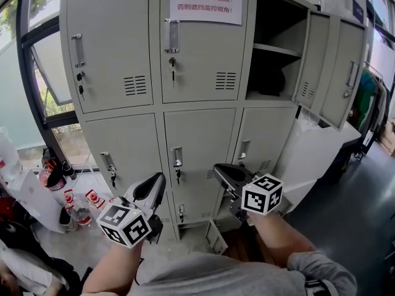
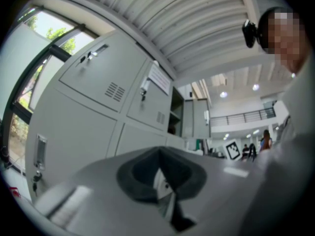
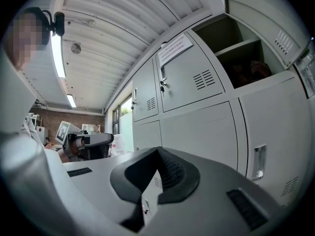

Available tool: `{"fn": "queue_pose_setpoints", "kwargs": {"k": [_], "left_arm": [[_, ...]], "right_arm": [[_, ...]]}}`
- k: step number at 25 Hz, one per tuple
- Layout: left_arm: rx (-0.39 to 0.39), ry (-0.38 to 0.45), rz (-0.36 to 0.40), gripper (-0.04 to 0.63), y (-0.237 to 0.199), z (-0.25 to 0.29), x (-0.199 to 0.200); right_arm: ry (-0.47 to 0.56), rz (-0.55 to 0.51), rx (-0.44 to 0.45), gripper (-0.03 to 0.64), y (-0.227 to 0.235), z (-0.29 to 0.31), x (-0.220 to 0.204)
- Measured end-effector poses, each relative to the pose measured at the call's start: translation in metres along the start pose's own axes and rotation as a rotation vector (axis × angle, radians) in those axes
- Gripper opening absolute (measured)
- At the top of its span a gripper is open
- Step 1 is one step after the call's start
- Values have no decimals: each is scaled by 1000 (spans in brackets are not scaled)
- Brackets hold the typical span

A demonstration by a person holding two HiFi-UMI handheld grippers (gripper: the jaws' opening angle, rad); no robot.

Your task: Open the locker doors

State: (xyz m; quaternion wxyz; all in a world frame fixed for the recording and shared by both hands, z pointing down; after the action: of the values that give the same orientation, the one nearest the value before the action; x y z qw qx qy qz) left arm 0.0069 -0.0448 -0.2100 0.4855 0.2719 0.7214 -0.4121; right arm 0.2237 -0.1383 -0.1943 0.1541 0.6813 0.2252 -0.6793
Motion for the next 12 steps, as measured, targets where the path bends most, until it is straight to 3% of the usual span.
{"fn": "queue_pose_setpoints", "kwargs": {"k": [12], "left_arm": [[-1, -6, -2, 4, -1, 4, -2]], "right_arm": [[7, 18, 4, 6, 3, 2, -3]]}}
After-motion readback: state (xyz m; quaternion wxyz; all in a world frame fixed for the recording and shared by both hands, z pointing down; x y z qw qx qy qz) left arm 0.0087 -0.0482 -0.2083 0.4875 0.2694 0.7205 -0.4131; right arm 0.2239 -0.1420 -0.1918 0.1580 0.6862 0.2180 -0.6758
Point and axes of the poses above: the fingertips, and each gripper's own axes: z forward along the fingers, y to its right, x out of its top, the point moved 6 cm from there along -z, backward along the fingers, and after that the axes turned 11 degrees about -z, right-handed, at the moved point
